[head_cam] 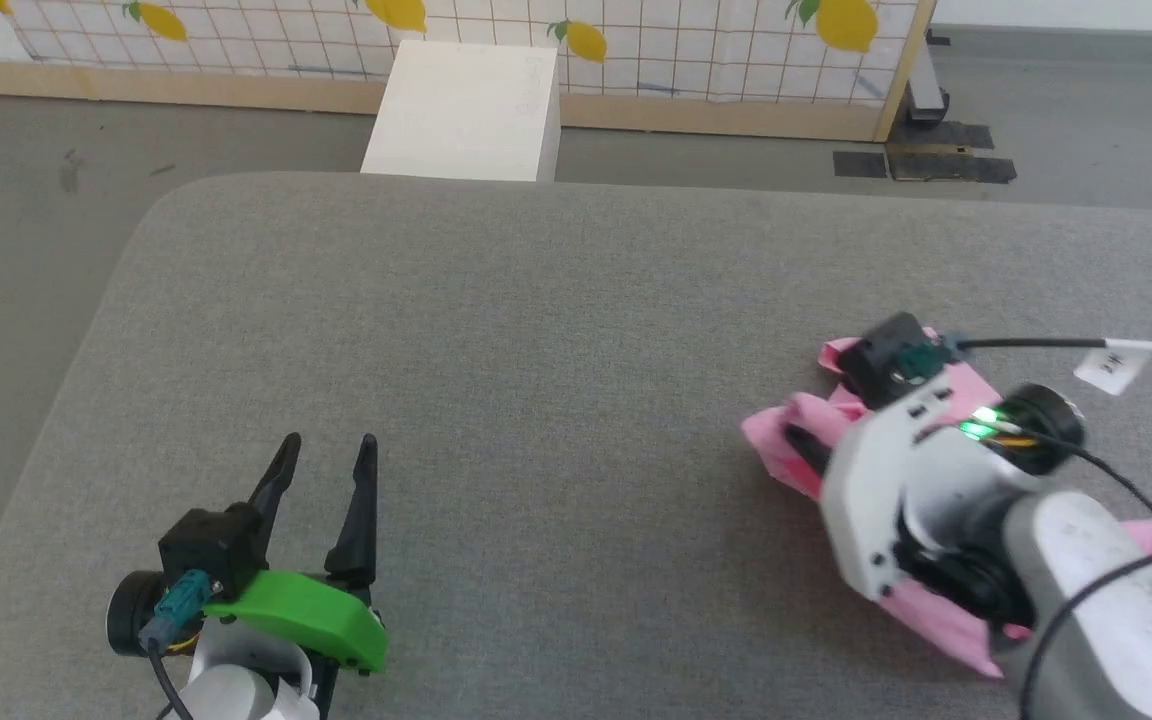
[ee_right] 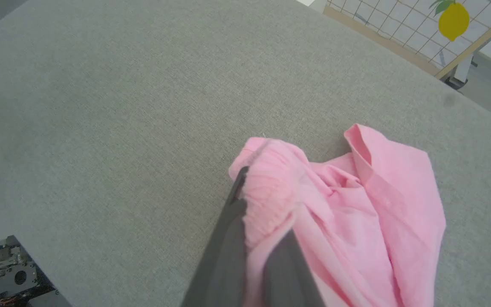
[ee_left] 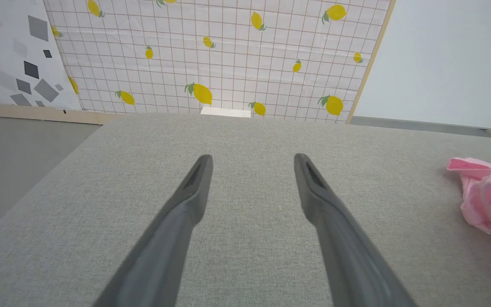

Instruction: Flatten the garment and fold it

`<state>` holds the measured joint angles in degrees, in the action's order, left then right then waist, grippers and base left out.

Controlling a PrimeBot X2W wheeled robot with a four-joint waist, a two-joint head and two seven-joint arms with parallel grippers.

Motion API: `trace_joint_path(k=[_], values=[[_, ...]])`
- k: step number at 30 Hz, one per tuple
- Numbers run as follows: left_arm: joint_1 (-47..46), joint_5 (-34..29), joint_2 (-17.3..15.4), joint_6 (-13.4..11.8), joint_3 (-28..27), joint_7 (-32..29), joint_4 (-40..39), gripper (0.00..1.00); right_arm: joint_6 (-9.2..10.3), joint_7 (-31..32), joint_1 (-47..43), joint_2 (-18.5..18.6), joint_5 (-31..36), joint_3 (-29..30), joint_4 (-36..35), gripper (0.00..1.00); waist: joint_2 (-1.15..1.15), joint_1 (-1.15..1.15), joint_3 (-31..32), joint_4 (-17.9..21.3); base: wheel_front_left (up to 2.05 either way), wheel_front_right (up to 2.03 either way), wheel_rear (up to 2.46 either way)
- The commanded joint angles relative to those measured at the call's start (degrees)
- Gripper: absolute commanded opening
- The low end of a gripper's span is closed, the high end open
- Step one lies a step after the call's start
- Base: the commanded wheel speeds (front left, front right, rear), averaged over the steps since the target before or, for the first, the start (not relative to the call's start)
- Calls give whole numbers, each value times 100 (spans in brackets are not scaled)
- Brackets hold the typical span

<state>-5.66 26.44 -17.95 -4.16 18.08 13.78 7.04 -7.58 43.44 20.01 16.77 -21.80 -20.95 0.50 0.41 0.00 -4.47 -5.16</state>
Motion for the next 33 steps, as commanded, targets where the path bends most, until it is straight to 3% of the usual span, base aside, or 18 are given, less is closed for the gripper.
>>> trace_joint_path(k=[1,11,20,21,24,33], values=[[-73,2,-17,-18,5,24,11,100,9,-161,178,-134,-125,-133,79,0,-41,0,17,15,0,0,0],[-280,-18,3,28,105,-4,-23,100,9,-1212,1159,-814,-523,-1152,1101,0,-41,0,-294,-146,0,0,0],[-490,-11,108,92,149,43,114,100,9,-2111,1536,-869,-808,-1360,3150,0,-41,0,-691,-373,0,0,0],[-502,-12,113,98,148,49,129,100,9,-2212,1556,-875,-840,-1389,3306,4,-41,0,-707,-382,0,0,0],[-514,-16,121,110,135,66,182,100,9,-2580,1623,-905,-960,-1440,3735,100,-41,0,-730,-389,0,0,0],[-435,-28,125,97,126,90,335,100,9,-3764,1562,-771,-1259,-1674,3784,100,-41,0,-421,-283,0,0,0]])
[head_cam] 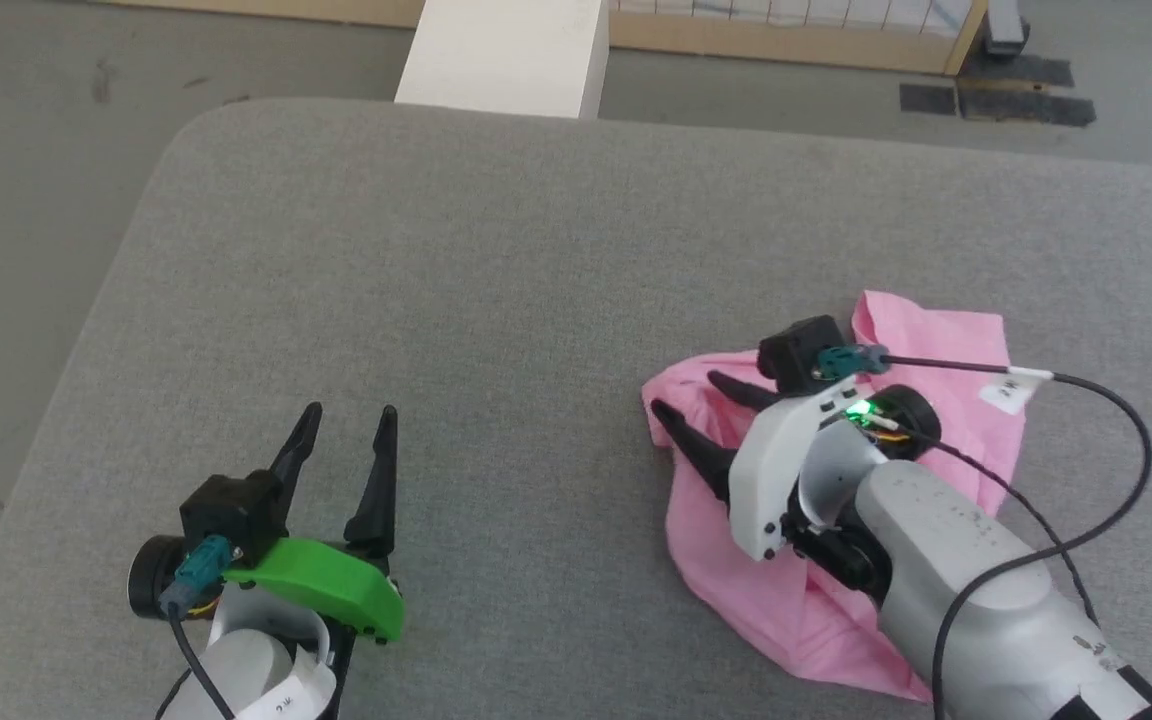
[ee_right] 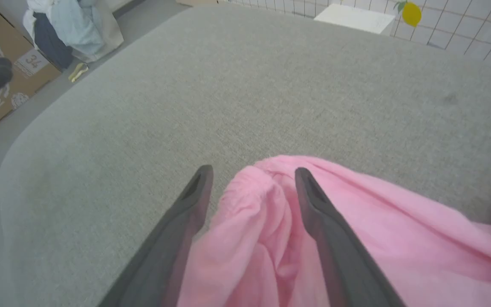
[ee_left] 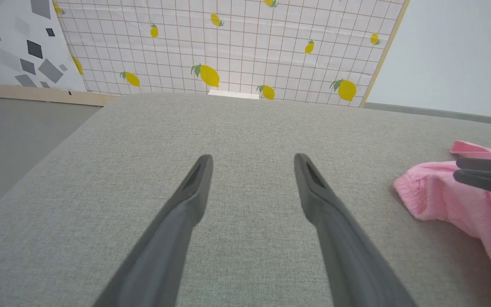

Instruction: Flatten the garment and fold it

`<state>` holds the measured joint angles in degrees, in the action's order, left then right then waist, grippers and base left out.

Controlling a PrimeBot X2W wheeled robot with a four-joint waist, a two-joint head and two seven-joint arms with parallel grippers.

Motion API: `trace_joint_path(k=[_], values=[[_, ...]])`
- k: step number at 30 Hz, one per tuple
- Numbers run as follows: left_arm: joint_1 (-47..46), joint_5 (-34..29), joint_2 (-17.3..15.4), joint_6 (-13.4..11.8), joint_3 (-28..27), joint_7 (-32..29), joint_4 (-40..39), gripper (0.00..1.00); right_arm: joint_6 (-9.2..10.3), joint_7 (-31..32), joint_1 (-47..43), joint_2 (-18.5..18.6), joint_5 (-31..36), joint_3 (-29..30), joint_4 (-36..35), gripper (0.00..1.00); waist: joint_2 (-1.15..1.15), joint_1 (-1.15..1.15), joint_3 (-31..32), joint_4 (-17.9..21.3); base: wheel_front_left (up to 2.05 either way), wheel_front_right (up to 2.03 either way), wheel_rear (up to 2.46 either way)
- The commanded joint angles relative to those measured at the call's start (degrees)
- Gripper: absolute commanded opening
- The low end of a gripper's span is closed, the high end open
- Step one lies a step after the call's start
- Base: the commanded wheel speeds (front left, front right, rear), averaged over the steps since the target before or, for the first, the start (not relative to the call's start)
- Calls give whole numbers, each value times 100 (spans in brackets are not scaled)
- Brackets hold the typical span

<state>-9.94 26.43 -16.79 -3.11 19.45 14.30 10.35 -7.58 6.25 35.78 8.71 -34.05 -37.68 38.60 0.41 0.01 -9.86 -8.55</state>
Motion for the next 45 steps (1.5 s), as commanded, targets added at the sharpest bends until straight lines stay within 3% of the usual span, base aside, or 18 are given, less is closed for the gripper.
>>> trace_joint_path(k=[1,6,11,16,22,27,32,45], values=[[20,-25,6,-20,-10,38,12,100,9,-195,-71,82,-42,12,-92,100,-41,-1,182,82,0,0,0],[177,-12,-31,-74,9,-3,9,100,9,-900,-408,251,64,369,-430,100,-41,-1,462,230,0,0,0],[303,17,-52,-88,75,-117,-37,100,9,-1454,-922,362,595,1291,-673,100,-41,-1,675,373,0,0,0],[388,81,-54,-42,184,-300,-91,100,9,-1554,-1605,284,1321,2288,-1208,100,-41,-1,783,517,0,0,0],[415,144,-48,-19,302,-559,-142,100,9,-1183,-2538,-34,2079,3131,-2325,100,-41,-1,825,724,0,0,0],[332,177,7,24,456,-813,-134,100,9,-770,-3182,-254,2410,3477,-3269,100,-41,-1,829,877,0,0,0],[72,215,105,228,762,-1259,-47,100,9,-391,-3771,-415,2551,3723,-4066,100,-41,-1,801,985,0,0,0],[-863,332,168,878,1633,-2804,693,100,9,21,-4217,-570,2541,3848,-4802,100,-41,-1,514,1293,0,0,0]])
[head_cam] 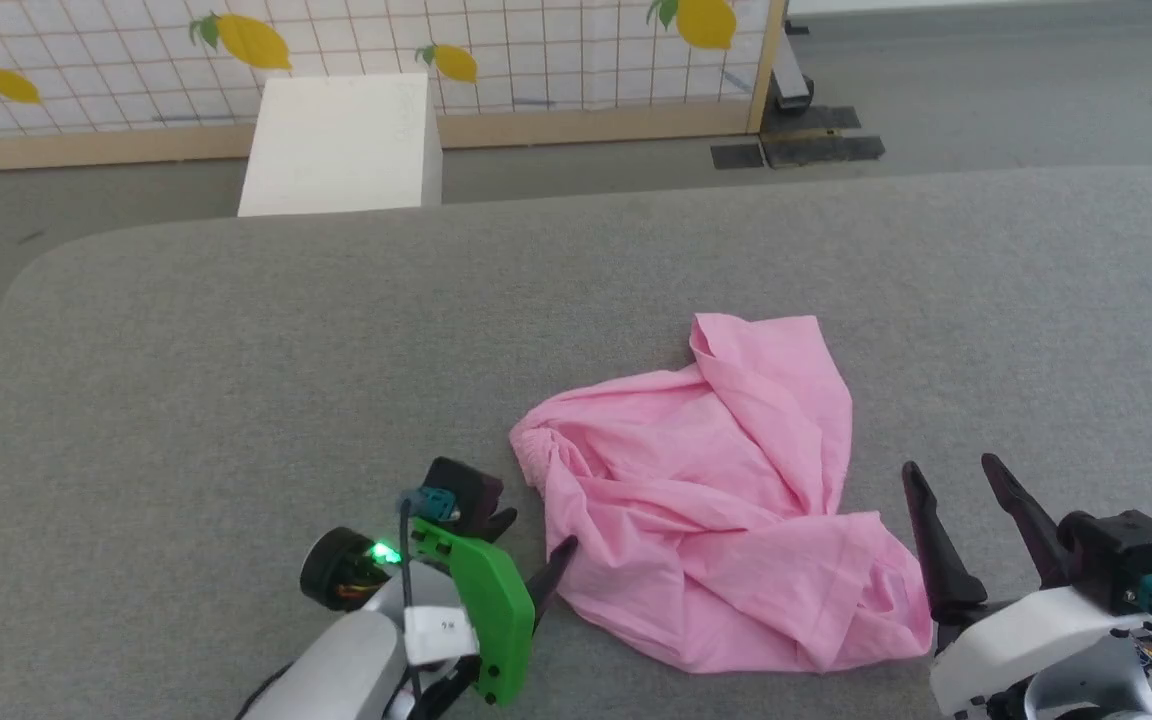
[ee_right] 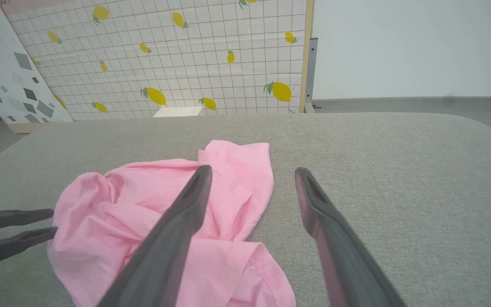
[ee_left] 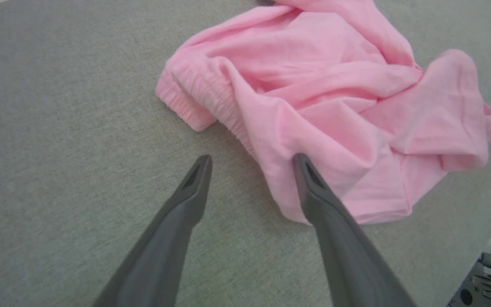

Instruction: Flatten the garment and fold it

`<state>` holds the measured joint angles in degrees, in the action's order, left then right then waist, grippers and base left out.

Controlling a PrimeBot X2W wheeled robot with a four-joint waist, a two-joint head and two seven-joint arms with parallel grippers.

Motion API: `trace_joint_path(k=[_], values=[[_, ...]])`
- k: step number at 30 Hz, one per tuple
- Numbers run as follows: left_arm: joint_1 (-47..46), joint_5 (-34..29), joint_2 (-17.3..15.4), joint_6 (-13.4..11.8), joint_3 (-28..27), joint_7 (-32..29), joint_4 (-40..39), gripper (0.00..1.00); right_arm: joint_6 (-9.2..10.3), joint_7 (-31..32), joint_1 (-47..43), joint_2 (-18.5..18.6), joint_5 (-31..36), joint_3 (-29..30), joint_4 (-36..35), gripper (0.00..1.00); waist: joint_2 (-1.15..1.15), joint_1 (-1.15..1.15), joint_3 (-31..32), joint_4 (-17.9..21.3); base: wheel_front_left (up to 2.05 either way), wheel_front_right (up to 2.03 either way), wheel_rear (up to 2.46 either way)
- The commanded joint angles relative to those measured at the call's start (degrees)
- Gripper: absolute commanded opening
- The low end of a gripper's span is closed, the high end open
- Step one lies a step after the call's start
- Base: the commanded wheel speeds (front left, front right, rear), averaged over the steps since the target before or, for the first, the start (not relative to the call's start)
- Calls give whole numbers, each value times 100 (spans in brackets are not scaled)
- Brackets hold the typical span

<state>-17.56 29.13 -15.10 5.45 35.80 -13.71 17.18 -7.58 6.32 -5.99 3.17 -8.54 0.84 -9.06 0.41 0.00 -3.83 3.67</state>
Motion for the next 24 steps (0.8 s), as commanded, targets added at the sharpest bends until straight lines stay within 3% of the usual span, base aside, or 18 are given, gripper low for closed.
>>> trace_joint_path(k=[1,8,9,11,12,19,24], values=[[-183,80,-4,49,55,-114,120,100,9,23,-31,-20,-15,-14,-42,100,-41,0,-133,97,0,0,0],[-586,320,-35,172,517,-972,864,100,9,-33,60,-27,-155,-81,27,100,-41,0,-414,278,0,0,0],[-610,395,-36,183,615,-1096,943,91,9,-55,71,-27,-208,-74,43,100,-41,0,-437,296,0,0,0],[-647,524,-34,194,750,-1180,1015,25,9,-80,89,-28,-243,-62,70,100,-41,0,-475,323,0,0,0],[-667,572,-40,197,815,-1169,1034,0,9,-99,96,-28,-267,-42,79,100,-41,0,-496,330,0,0,0],[-815,908,-158,202,1280,-1130,1043,0,9,-157,134,-28,-316,51,132,100,-41,0,-548,281,0,0,0],[-831,857,-269,121,1152,-440,965,0,9,-204,117,-29,-320,129,176,100,-41,0,-407,160,0,0,0]])
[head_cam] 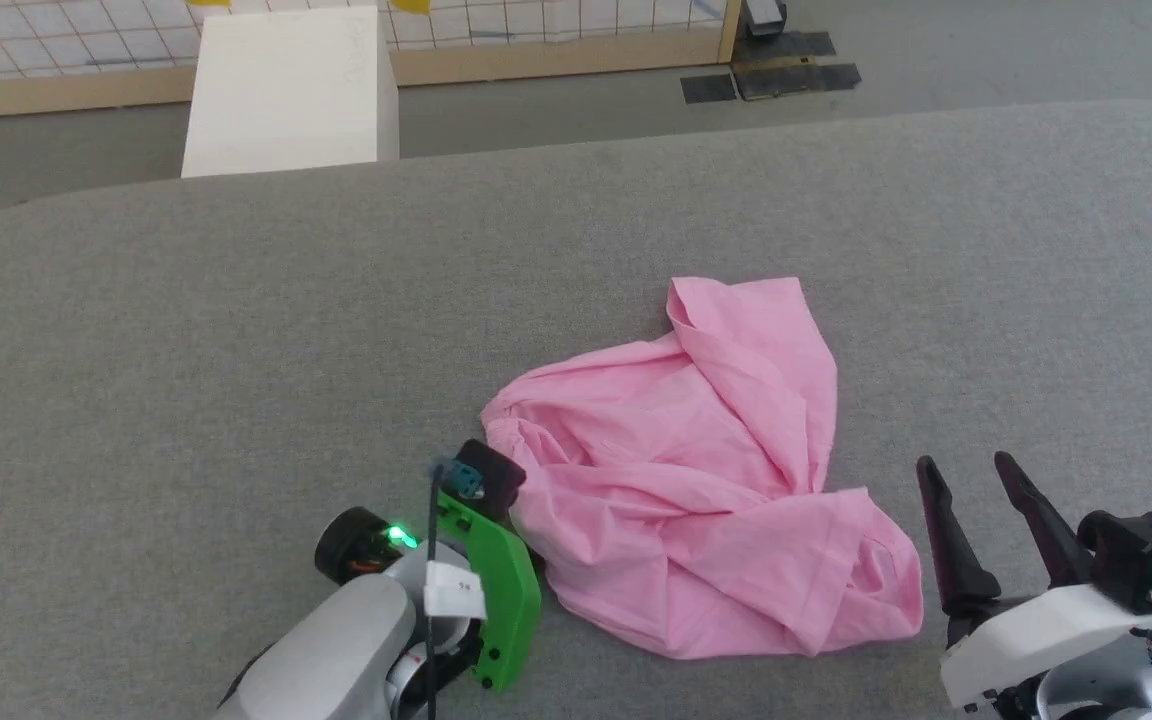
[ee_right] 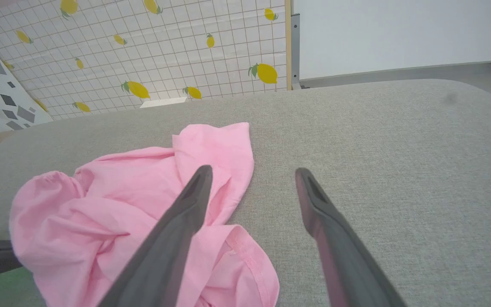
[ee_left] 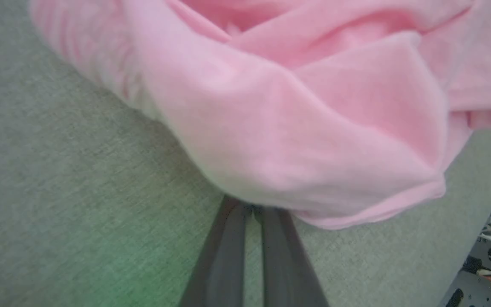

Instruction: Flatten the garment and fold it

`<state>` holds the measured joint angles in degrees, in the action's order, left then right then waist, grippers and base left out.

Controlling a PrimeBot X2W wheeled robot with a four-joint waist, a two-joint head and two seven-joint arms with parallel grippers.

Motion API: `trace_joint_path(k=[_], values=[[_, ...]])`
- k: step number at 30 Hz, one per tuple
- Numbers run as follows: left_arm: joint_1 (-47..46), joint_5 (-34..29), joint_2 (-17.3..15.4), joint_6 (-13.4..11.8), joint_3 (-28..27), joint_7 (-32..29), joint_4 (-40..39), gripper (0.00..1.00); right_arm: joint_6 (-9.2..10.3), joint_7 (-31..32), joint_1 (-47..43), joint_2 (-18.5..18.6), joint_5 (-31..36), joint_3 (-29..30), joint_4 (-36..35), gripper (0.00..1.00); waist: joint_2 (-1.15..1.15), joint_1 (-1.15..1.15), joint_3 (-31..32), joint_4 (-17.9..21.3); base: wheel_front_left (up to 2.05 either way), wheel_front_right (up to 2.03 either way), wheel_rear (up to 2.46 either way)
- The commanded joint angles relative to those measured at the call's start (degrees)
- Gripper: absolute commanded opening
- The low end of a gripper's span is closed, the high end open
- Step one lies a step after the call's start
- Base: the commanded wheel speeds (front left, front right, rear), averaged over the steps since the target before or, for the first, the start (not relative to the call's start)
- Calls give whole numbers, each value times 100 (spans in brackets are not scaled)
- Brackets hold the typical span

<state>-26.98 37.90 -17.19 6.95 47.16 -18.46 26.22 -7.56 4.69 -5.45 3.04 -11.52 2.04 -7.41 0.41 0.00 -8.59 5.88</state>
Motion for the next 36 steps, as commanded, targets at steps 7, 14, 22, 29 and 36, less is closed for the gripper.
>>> trace_joint_path(k=[7,14,22,29,36], values=[[447,-163,-295,-748,-504,1132,-493,0,8,-51,-35,-16,-6,94,-58,100,-41,0,260,-322,0,0,0],[1067,-121,-648,-1544,-1128,1868,-1401,0,8,33,-105,-16,48,123,-212,100,-41,0,400,-516,0,0,0],[1876,26,-875,-2238,-1781,2577,-2274,0,8,131,-188,-16,105,81,-338,100,-41,0,551,-546,0,0,0],[2337,87,-953,-2537,-1931,2694,-2659,100,8,185,-250,-16,105,83,-398,100,-41,0,646,-554,0,0,0],[2304,80,-1034,-2501,-1859,2557,-2869,100,8,235,-289,-16,87,64,-411,100,-41,0,706,-552,0,0,0]])
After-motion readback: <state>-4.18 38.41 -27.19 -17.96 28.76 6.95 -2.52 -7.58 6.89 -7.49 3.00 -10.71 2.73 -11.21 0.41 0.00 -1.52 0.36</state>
